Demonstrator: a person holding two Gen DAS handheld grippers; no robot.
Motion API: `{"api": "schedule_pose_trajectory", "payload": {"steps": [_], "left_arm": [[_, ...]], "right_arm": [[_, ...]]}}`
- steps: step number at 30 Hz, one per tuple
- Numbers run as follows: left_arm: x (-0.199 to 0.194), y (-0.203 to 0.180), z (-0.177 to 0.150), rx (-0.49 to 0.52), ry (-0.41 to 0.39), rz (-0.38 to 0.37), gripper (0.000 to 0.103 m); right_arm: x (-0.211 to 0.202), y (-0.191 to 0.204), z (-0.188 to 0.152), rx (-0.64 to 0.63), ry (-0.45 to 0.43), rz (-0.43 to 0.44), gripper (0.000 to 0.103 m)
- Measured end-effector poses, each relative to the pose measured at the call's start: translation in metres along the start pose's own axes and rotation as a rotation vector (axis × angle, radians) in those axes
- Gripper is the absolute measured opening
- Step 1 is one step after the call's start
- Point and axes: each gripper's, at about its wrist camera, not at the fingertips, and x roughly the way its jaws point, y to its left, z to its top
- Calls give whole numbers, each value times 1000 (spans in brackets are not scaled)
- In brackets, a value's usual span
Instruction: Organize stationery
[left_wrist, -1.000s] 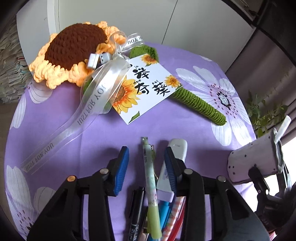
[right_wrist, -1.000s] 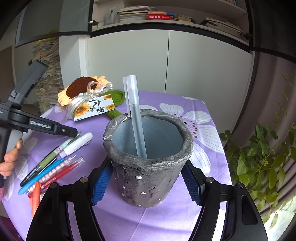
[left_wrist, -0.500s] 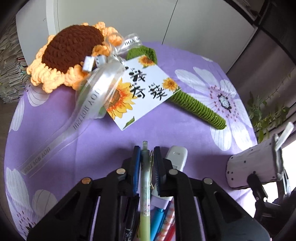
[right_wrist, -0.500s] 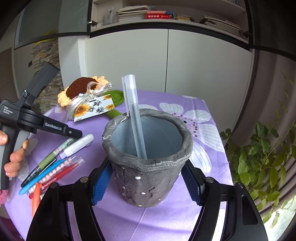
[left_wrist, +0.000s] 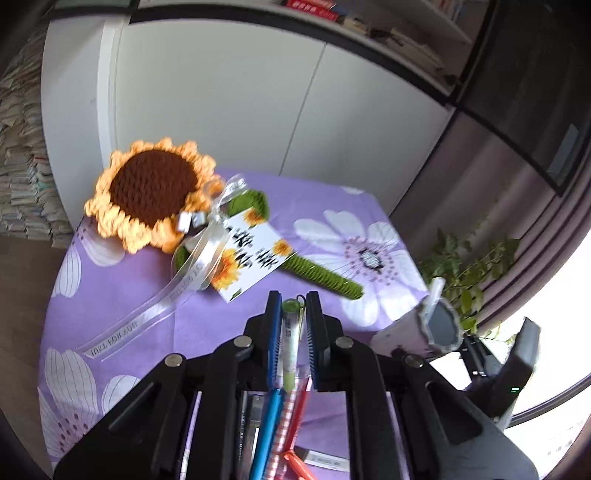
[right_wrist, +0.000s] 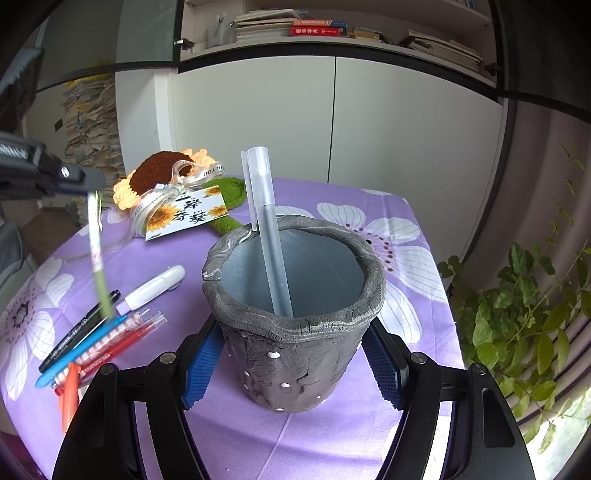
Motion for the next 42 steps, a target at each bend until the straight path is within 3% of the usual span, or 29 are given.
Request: {"api": "schedule_pose_trajectory", "payload": {"steps": [14, 25, 30, 32, 33, 38, 42], "left_arm": [[-45, -91, 34, 154, -109, -238, 10], [-24, -114, 35, 211, -94, -221, 8], [4, -92, 19, 193, 13, -166, 10], [25, -76, 8, 154, 97, -115, 26], [37, -68, 2, 126, 147, -95, 29], [94, -42, -28, -19, 408, -91, 27], [116, -32, -36, -125, 503, -112, 27]], "right_arm": [[-1, 0, 0, -2, -1, -3, 73], [0, 0, 1, 3, 1, 4, 73], [2, -1, 2, 3, 2, 4, 73], [2, -1, 1, 3, 2, 3, 73], [2, 0, 1, 3, 2, 4, 73], [2, 1, 1, 4, 6, 3, 73], [2, 1, 1, 5, 5, -2, 73]]}}
